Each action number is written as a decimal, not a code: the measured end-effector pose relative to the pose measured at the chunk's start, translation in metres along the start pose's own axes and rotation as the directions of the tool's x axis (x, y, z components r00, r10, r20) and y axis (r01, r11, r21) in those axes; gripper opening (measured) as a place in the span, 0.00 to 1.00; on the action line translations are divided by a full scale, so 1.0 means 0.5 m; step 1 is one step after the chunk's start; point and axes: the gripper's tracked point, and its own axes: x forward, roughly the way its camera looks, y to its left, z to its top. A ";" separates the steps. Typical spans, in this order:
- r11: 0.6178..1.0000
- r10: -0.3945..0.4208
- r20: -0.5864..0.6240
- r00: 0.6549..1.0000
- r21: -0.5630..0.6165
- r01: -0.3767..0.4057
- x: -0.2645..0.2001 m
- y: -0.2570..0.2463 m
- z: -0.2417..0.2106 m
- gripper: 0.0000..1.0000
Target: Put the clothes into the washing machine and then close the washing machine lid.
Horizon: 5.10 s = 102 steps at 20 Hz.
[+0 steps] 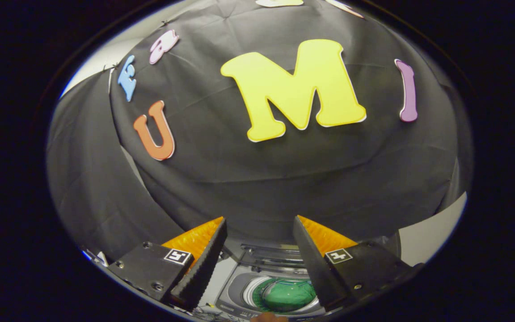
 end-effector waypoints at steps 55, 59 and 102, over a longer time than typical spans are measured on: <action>0.949 -0.250 0.174 0.952 -0.149 0.277 0.219 -0.149 -0.161 0.95; 0.953 -0.271 0.067 0.960 -0.123 0.277 0.173 -0.136 -0.225 0.95; 0.944 -0.186 0.470 0.863 -0.156 0.289 -1.066 -0.267 -0.180 0.96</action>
